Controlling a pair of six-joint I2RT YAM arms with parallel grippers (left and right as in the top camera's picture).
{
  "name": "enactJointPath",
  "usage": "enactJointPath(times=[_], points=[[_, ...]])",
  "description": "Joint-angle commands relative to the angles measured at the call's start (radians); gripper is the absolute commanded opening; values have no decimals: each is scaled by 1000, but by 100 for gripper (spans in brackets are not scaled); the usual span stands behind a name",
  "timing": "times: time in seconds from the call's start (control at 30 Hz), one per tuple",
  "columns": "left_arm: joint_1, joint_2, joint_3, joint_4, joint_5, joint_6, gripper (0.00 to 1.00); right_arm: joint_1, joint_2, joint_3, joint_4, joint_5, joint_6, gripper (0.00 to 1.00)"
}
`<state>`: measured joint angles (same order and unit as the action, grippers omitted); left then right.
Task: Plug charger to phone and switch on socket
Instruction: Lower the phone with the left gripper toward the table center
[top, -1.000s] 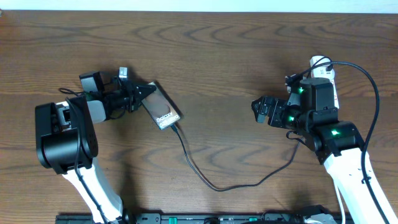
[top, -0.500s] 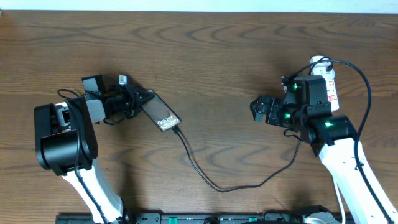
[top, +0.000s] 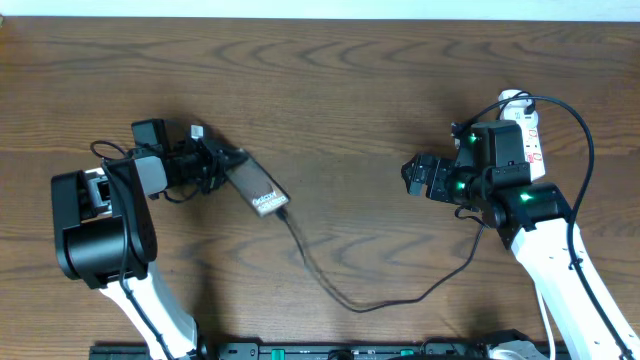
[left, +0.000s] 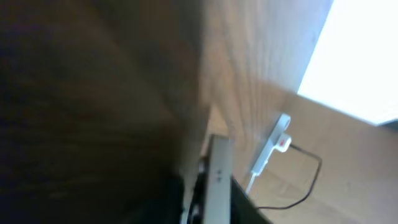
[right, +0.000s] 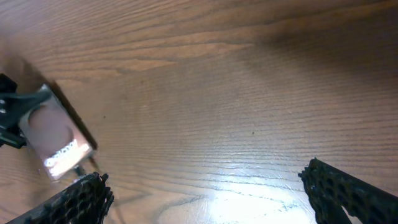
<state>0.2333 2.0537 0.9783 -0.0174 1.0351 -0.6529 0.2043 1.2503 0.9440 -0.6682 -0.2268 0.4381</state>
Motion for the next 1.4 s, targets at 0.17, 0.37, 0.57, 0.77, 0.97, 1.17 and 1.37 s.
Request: enactJointPath(times=[0.17, 0.37, 0.57, 0.77, 0.97, 1.17, 1.37], points=[[3, 47, -32, -43, -195, 6, 36, 1, 5, 8, 2, 11, -13, 99], [3, 47, -32, -55, -195, 6, 37, 1, 5, 8, 2, 11, -13, 99], [3, 47, -32, -89, -215, 6, 38, 1, 5, 8, 2, 11, -13, 99], [3, 47, -32, -197, -345, 6, 41, 1, 5, 8, 1, 11, -13, 99], [3, 47, -32, -268, -401, 7, 47, 1, 5, 8, -2, 11, -13, 99], [3, 47, -32, -308, -401, 31, 49, 1, 5, 8, -2, 11, -13, 99], [3, 47, -32, -345, -401, 45, 53, 1, 5, 8, -2, 11, -13, 99]])
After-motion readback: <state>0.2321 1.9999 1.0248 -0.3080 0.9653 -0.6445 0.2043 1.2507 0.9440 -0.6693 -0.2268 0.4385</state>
